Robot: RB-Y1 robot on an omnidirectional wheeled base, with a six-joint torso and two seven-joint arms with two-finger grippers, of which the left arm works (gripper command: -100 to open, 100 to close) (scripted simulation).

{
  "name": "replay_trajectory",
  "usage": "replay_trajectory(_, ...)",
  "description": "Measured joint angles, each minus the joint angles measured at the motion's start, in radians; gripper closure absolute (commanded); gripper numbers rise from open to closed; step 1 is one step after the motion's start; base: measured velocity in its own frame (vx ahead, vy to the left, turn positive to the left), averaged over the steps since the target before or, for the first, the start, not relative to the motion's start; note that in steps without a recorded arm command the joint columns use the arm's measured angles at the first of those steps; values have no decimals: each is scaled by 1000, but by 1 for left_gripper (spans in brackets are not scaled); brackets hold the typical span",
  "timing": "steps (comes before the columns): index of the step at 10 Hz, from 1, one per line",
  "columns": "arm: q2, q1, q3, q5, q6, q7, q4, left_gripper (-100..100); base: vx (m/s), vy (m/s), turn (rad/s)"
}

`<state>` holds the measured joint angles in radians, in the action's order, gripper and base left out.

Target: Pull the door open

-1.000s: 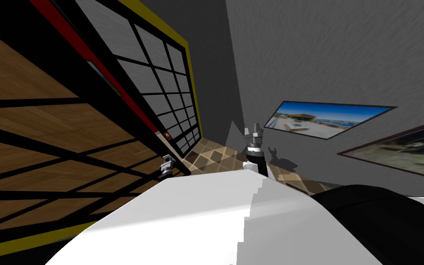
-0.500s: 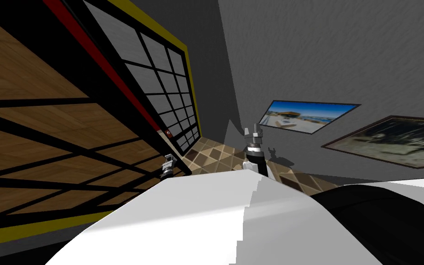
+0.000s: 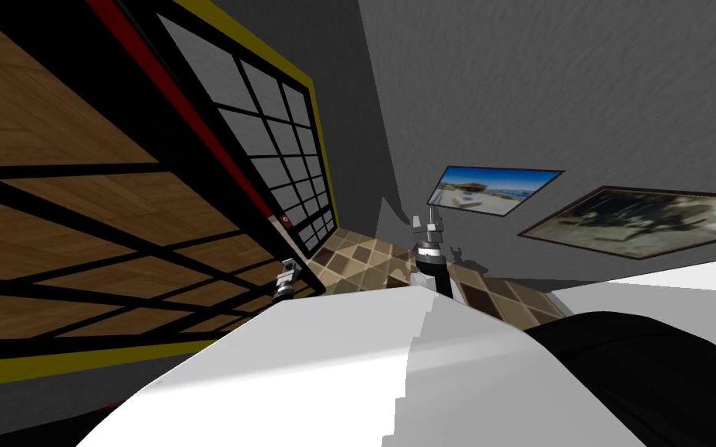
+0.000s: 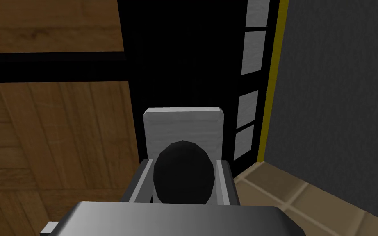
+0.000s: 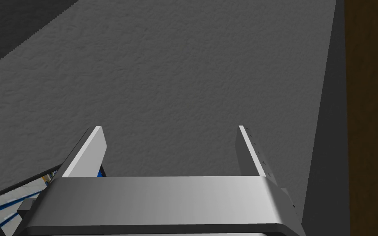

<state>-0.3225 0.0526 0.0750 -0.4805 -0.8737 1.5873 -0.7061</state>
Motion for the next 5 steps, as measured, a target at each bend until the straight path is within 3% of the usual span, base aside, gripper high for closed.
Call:
replay_trajectory(2, -13, 8, 27, 17, -9, 24, -4, 100, -216, -10, -39)
replay_trajectory(4, -15, 16, 40, 23, -8, 33, -6, 100, -73, -2, 15)
replay_trajectory(5, -28, 46, 56, 34, -17, 45, -30, 100, -50, -7, 54)
